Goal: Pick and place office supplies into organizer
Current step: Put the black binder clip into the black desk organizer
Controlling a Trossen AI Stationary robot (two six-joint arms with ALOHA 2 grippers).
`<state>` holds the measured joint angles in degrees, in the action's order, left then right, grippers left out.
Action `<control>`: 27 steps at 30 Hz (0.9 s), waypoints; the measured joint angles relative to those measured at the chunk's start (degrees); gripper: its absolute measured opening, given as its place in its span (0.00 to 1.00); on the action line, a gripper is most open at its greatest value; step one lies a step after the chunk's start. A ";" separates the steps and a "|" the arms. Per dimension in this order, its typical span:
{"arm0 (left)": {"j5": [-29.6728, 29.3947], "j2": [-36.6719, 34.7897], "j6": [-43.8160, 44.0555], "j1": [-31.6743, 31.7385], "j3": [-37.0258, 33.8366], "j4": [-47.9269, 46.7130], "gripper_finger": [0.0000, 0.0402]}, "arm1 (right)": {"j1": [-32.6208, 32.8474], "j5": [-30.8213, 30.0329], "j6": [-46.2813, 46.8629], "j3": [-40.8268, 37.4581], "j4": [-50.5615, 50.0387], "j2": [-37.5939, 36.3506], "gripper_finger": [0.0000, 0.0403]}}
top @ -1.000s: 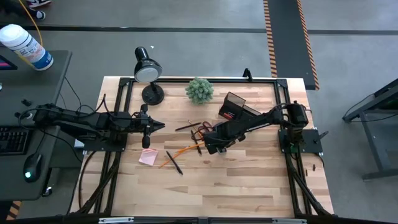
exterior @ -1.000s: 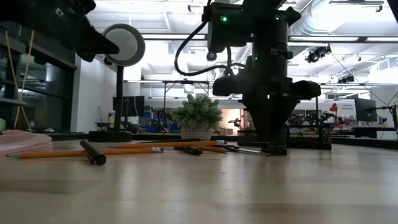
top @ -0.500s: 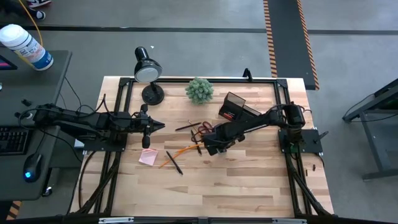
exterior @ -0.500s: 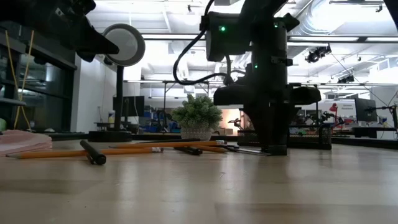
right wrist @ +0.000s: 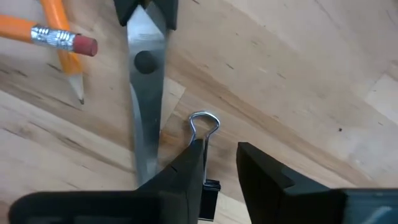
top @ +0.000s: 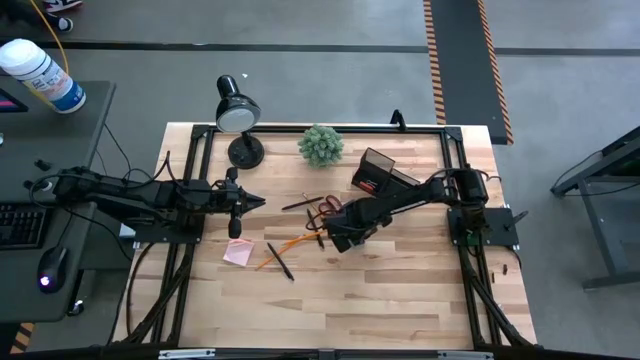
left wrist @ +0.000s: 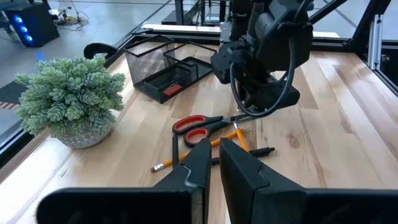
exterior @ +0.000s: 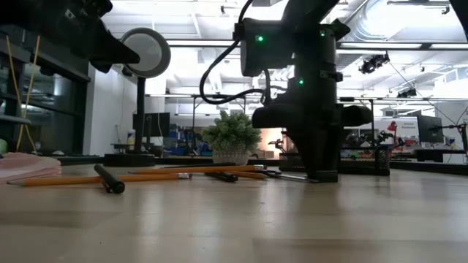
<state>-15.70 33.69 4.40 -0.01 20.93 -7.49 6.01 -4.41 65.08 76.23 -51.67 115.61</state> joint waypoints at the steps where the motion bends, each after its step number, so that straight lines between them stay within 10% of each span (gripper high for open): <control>1: 0.00 0.00 0.00 -0.02 0.00 0.00 0.06 | -0.06 0.55 -0.71 0.00 -0.01 0.02 0.17; 6: 0.00 0.00 0.00 0.00 0.00 0.02 0.06 | -0.44 1.81 -4.80 -0.01 0.30 0.07 0.02; 19: 0.00 0.00 0.00 -0.01 0.00 0.00 0.06 | -1.86 1.74 -7.46 -0.32 -0.86 -1.24 0.00; 27: 0.00 -0.02 0.39 -0.01 0.00 0.06 0.06 | -5.52 -8.46 -11.55 -0.35 -9.64 -6.27 0.00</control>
<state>-15.70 33.68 4.80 -0.03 20.93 -7.43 0.49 -12.86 53.53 75.88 -61.31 109.34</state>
